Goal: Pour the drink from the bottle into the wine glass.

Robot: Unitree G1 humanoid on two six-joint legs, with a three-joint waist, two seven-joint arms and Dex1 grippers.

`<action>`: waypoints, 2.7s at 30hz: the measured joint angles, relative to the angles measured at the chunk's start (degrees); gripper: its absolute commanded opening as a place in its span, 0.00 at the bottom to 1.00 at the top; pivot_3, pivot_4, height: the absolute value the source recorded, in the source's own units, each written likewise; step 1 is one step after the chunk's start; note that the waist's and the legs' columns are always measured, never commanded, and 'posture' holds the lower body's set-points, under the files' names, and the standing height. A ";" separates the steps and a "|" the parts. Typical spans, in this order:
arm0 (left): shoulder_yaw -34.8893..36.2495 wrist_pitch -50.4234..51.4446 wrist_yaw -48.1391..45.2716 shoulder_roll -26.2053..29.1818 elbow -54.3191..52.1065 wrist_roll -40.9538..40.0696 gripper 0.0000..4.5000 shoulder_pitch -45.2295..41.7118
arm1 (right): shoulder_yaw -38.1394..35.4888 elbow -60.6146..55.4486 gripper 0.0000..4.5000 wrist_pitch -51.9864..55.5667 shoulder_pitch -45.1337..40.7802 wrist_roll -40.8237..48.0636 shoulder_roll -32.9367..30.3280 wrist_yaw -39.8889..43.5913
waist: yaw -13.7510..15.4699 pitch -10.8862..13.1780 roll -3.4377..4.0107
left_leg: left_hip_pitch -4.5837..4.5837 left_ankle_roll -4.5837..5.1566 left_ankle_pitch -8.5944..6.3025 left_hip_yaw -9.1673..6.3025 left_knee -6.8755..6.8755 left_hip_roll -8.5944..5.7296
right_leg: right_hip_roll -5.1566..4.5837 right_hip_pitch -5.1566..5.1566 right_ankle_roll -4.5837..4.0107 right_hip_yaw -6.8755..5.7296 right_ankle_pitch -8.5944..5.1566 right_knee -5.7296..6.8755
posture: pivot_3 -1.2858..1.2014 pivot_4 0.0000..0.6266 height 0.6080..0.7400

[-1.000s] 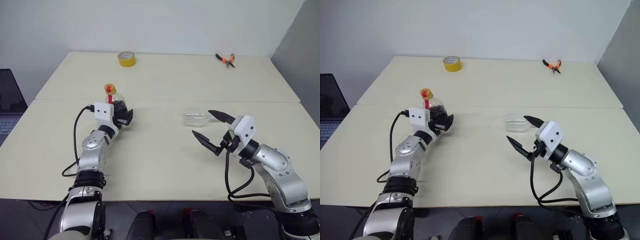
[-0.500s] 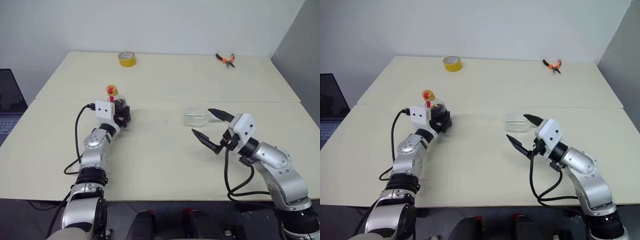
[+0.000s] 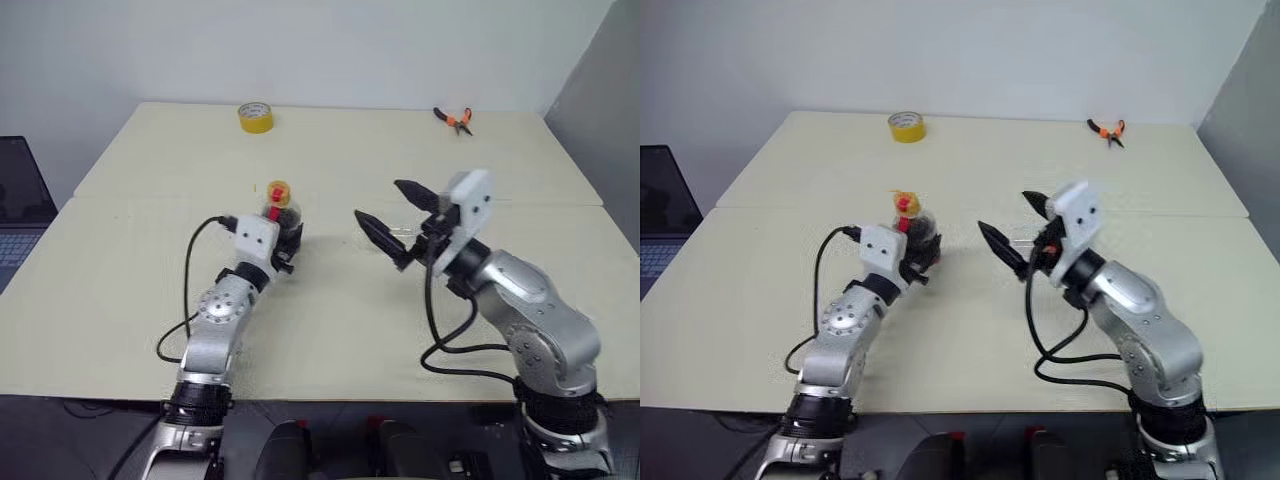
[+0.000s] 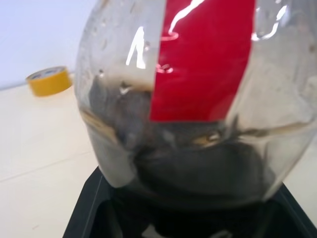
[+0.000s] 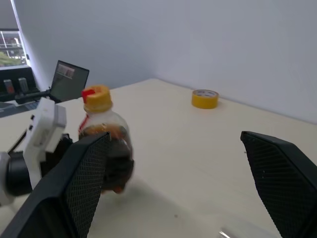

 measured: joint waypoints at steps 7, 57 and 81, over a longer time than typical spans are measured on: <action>-3.96 2.38 3.42 -1.05 -0.83 5.87 0.42 1.01 | 4.21 2.72 1.00 3.55 -6.49 -2.10 6.35 -5.78 | -0.32 0.00 0.00 | -0.02 0.01 -0.01 0.01 -0.04 0.00 | 0.01 -0.05 0.00 -0.01 0.00 -0.01 | 0.52 0.24 1.00; -5.11 8.86 4.17 -2.19 -7.41 10.15 0.19 1.14 | 10.55 34.89 0.28 -25.04 -16.29 -9.59 2.57 21.33 | -1.37 0.08 0.00 | -0.07 0.03 -0.02 0.01 -0.10 -0.01 | 0.01 -0.08 0.00 -0.02 0.00 -0.10 | 0.52 0.24 1.00; -4.87 11.20 4.36 -2.77 -10.74 8.90 0.17 2.40 | 6.39 20.82 0.89 -8.65 -10.20 -6.23 6.38 14.49 | -1.40 0.14 0.02 | -0.13 0.02 -0.02 -0.04 -0.11 0.02 | -0.04 -0.13 -0.01 -0.04 0.00 -0.06 | 0.52 0.24 1.00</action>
